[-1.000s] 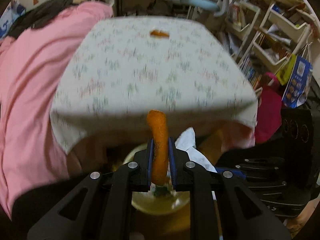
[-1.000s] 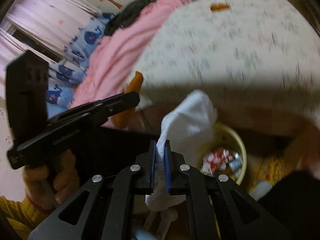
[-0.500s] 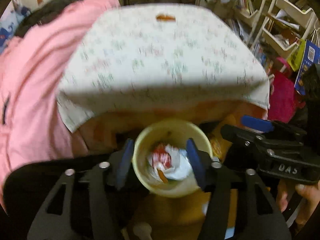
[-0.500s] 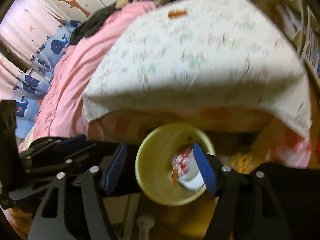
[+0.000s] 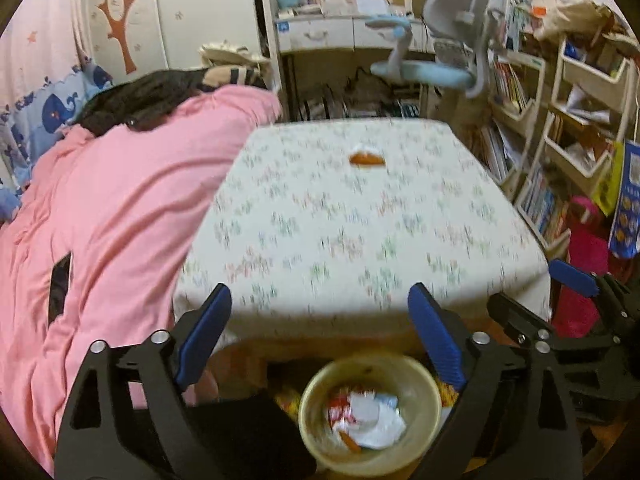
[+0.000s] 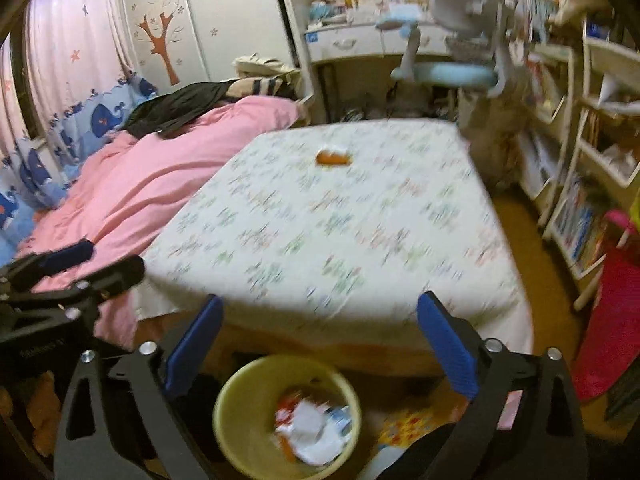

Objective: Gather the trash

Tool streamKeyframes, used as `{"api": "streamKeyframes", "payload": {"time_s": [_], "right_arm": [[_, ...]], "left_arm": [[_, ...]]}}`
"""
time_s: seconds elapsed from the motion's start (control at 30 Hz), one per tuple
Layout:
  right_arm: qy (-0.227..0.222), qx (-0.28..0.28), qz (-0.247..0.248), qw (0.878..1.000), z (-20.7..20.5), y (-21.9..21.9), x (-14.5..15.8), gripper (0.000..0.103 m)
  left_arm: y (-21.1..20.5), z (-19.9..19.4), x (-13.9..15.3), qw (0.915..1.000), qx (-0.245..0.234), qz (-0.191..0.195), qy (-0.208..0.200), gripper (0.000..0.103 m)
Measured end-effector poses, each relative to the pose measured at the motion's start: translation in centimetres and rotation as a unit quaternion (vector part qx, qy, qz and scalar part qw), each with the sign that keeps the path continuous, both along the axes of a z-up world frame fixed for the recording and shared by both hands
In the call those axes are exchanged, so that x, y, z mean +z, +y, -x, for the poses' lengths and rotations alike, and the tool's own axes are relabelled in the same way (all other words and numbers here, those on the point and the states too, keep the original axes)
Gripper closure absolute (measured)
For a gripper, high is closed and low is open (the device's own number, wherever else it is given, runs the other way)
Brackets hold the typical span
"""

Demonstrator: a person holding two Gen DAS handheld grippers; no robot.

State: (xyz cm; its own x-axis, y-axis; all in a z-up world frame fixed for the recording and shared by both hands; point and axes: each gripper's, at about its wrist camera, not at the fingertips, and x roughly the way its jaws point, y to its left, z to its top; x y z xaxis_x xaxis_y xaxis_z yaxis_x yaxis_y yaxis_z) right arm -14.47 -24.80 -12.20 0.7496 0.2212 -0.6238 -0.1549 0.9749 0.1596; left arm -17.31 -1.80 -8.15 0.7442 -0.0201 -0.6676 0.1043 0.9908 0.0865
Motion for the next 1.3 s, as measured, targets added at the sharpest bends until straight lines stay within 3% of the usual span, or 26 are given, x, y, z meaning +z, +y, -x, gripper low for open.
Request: {"api": "streamKeyframes", "payload": {"time_s": [0.3,0.73,0.87,0.97,1.07,1.3], "right_arm": [[-0.047,-0.019,0.032,0.998,-5.8,0.2,3.2,0.007],[-0.079,-0.046,0.044,0.995,-14.7,0.3,4.3,0.007],[-0.059,-0.048,0.03,0.997,-15.4,0.1,3.3,0.007],[-0.065,-0.04,0.037,0.996,-15.2,0.6,3.7,0.007],[-0.063,-0.049,0.022,0.997,-15.5,0.3,4.0,0.007],[-0.062,-0.049,0.025,0.997,-16.2,0.7,4.2,0.007]], "left_arm": [[-0.6,-7.2,3.6,0.9977,0.013,0.003,-0.067,0.007],[-0.9,-20.5,4.5,0.9944,0.038,0.014,-0.097,0.007],[-0.4,-22.1,2.8,0.9949,0.042,0.013,-0.09,0.007],[-0.1,-23.0,1.7,0.9971,0.042,0.023,-0.06,0.007],[-0.3,-22.7,1.9,0.9962,0.038,0.01,-0.078,0.007],[0.2,-22.6,1.3,0.9967,0.039,0.01,-0.07,0.007]]}}
